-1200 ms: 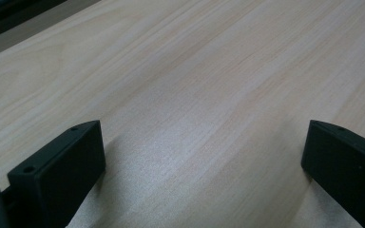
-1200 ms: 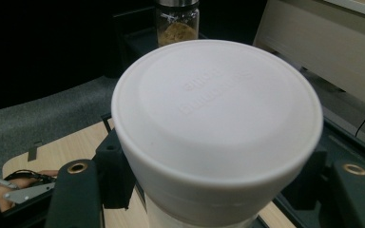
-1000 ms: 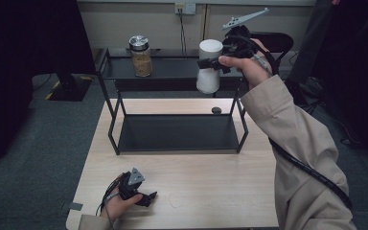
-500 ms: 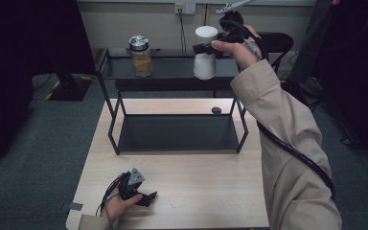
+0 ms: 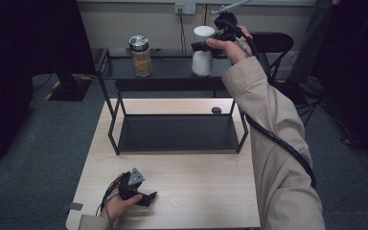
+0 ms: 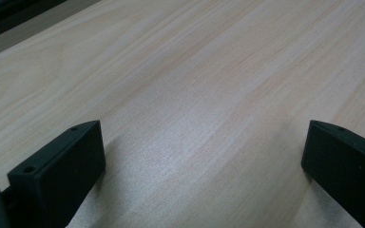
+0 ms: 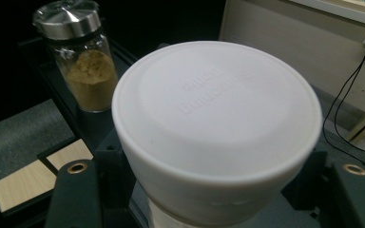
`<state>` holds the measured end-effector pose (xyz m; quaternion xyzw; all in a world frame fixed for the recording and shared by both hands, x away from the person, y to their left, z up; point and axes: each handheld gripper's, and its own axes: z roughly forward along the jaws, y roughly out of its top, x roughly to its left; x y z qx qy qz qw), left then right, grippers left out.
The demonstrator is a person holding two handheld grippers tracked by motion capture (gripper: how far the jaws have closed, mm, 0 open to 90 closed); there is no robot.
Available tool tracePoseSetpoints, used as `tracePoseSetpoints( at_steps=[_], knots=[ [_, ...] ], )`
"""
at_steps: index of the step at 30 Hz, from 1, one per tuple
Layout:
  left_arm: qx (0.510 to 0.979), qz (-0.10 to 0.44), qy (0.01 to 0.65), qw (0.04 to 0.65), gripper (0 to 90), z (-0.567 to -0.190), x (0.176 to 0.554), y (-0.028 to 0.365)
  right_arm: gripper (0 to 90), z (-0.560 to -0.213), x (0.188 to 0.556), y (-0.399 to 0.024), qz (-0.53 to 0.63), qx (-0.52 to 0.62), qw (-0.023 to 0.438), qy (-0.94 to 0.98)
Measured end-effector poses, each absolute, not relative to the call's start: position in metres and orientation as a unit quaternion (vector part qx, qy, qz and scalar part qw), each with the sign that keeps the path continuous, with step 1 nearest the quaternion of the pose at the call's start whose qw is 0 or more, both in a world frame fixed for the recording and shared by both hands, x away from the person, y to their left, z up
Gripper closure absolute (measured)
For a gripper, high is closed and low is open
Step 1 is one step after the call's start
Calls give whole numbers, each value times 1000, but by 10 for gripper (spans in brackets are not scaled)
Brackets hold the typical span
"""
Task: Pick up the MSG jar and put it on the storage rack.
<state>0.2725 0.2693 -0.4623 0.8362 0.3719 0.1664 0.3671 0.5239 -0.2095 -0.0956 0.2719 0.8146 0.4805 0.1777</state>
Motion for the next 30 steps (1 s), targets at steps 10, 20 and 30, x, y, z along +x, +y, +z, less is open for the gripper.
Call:
tracePoseSetpoints(
  at_steps=[10,20,30],
  knots=[
    [836,166,372,367,0,-462,273,269,342,-103,532,-213,487,279,178,808],
    [837,166,372,366,0,-462,272,269,339,-107,535,-211,493,274,183,806],
    [836,166,372,367,0,-462,272,269,189,-111,531,-208,494,277,185,803]
  ],
)
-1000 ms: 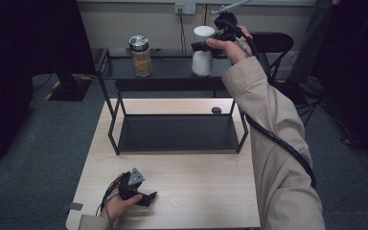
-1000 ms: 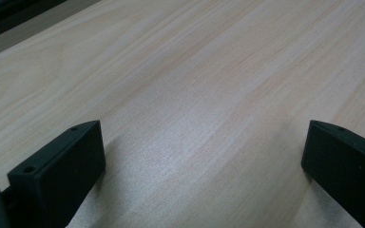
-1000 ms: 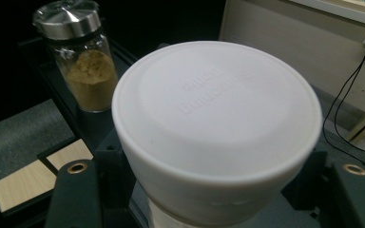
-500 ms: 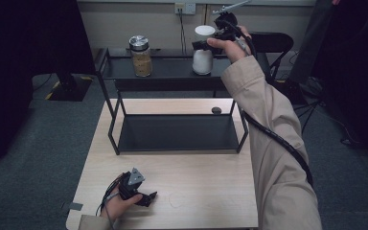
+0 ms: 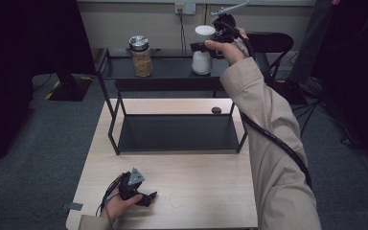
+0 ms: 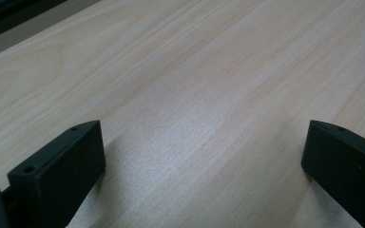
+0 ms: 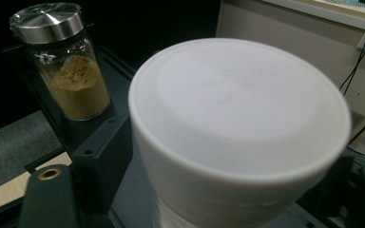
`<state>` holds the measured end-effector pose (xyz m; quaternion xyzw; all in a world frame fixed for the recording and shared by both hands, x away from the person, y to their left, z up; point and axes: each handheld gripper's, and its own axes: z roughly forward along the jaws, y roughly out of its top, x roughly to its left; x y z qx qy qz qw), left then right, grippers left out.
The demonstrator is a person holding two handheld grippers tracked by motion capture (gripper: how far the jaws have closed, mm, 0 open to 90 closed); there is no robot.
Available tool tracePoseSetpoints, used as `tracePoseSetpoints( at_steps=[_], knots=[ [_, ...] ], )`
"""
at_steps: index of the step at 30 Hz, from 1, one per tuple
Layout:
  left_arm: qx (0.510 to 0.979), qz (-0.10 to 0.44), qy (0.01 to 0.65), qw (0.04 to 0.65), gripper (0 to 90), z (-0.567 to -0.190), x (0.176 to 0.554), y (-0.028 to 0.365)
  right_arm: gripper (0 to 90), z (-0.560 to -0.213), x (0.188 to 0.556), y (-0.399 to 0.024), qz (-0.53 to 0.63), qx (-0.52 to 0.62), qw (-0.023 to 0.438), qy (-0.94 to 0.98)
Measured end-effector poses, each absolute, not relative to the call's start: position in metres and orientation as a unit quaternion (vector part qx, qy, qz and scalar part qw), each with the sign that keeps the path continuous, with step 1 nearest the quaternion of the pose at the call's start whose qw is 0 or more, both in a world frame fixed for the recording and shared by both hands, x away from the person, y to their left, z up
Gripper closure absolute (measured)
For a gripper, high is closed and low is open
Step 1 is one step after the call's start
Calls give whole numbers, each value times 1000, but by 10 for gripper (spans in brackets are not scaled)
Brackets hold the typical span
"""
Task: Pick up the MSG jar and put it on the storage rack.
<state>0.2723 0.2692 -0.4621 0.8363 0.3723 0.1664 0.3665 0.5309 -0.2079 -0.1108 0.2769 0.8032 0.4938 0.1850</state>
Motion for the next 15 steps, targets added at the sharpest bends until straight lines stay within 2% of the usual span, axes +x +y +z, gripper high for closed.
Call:
tracePoseSetpoints(
  at_steps=[7,15],
  knots=[
    [836,166,372,367,0,-462,272,269,31,-118,519,-210,495,280,194,799],
    [836,166,372,366,0,-462,272,269,0,-125,503,-222,507,275,190,795]
  ],
)
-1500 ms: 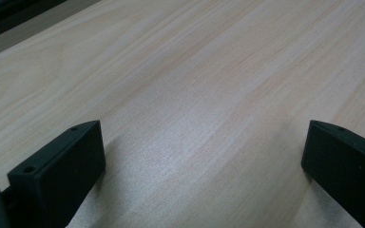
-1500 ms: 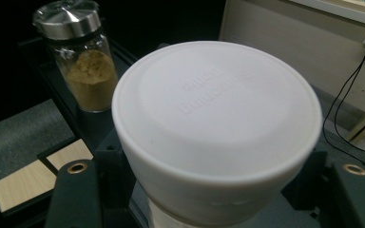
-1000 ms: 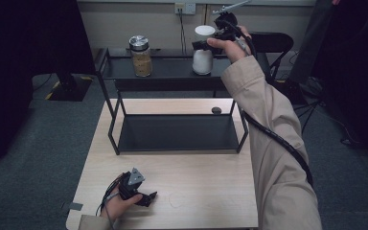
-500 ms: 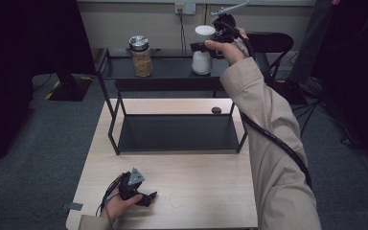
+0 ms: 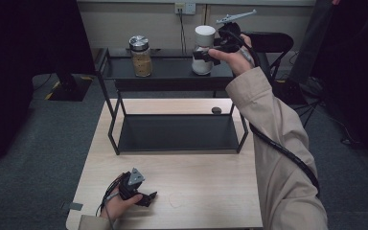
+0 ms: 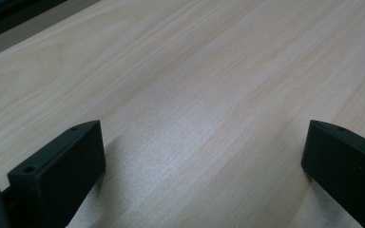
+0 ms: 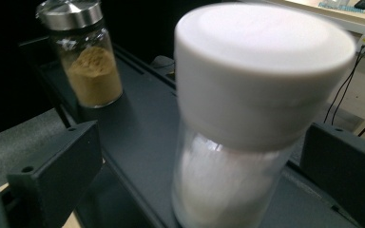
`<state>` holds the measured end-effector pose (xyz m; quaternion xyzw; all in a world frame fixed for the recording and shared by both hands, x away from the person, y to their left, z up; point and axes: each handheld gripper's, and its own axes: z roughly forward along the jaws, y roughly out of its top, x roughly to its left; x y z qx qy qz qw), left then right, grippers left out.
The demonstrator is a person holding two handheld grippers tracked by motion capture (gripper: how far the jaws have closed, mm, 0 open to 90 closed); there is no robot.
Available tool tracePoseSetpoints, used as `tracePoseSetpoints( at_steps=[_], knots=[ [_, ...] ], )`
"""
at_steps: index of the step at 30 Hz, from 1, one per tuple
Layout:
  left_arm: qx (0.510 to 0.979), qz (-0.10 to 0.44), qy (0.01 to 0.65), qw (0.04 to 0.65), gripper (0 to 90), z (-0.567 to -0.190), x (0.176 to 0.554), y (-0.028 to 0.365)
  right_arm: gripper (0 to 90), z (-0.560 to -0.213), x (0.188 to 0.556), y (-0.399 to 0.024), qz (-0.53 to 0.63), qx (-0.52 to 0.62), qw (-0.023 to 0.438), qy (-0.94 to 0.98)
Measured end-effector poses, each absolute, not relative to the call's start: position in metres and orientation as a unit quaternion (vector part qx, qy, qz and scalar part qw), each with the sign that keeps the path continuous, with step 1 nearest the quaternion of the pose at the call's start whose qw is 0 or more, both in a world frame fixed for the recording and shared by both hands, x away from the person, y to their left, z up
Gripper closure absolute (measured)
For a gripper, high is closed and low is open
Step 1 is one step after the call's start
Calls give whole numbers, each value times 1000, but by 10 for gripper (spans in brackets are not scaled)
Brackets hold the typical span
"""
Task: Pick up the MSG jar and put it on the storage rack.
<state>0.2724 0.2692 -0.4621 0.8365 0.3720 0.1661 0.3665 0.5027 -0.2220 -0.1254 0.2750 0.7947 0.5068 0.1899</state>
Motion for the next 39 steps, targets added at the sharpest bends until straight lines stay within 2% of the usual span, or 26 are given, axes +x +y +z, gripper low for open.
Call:
tracePoseSetpoints(
  at_steps=[18,39],
  knots=[
    [836,166,372,366,0,-462,272,269,0,-148,455,-250,516,249,181,799],
    [837,167,372,365,0,-462,272,269,0,-234,399,-319,530,252,164,793]
  ],
)
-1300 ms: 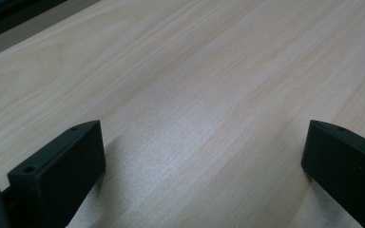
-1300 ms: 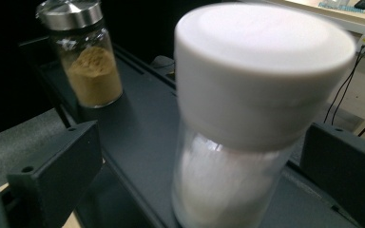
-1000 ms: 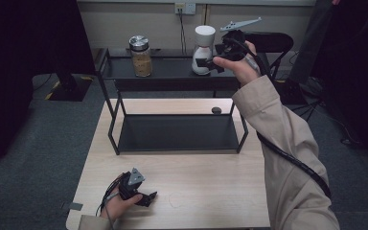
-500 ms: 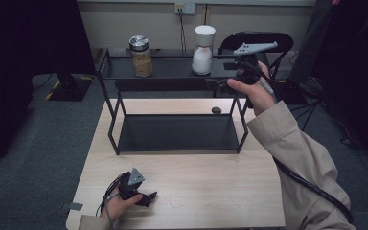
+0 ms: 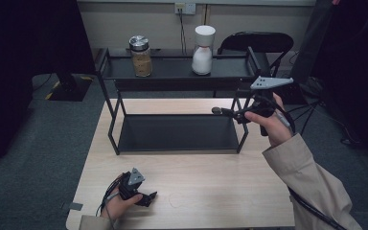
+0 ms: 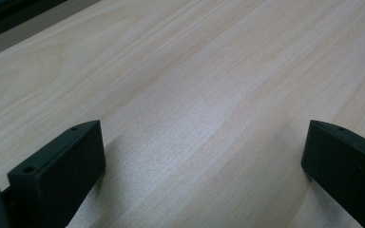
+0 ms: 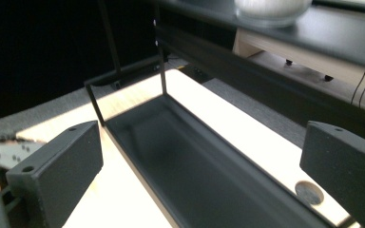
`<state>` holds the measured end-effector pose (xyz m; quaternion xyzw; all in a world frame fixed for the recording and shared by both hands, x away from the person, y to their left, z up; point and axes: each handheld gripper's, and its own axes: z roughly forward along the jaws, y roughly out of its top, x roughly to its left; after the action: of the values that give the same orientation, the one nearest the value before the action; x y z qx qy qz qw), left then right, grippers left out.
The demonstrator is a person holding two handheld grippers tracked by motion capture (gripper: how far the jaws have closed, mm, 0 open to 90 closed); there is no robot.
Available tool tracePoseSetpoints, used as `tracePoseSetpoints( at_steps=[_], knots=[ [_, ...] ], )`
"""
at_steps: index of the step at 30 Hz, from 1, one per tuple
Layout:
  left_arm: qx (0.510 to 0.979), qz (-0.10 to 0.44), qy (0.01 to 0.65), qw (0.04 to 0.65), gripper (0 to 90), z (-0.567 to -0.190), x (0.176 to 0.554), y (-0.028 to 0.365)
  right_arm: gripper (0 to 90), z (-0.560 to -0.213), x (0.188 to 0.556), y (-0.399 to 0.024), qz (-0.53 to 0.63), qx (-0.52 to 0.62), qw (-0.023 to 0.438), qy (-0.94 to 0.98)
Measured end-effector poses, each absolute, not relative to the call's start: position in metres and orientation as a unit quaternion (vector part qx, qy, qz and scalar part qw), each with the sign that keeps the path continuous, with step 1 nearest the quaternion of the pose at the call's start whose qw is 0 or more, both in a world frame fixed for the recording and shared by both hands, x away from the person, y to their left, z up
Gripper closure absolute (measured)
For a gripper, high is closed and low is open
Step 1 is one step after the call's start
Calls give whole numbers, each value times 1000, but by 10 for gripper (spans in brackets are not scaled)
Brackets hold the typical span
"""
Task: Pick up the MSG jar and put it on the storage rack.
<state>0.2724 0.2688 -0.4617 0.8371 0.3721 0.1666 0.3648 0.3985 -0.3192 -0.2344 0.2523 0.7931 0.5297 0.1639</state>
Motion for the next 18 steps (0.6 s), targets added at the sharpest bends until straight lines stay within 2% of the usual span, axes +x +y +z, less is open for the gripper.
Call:
tracePoseSetpoints(
  at_steps=[9,18],
  knots=[
    [836,167,373,366,0,-462,272,269,0,-280,383,-338,538,252,132,794],
    [836,167,374,365,0,-462,272,268,0,-317,369,-348,533,252,123,799]
  ],
)
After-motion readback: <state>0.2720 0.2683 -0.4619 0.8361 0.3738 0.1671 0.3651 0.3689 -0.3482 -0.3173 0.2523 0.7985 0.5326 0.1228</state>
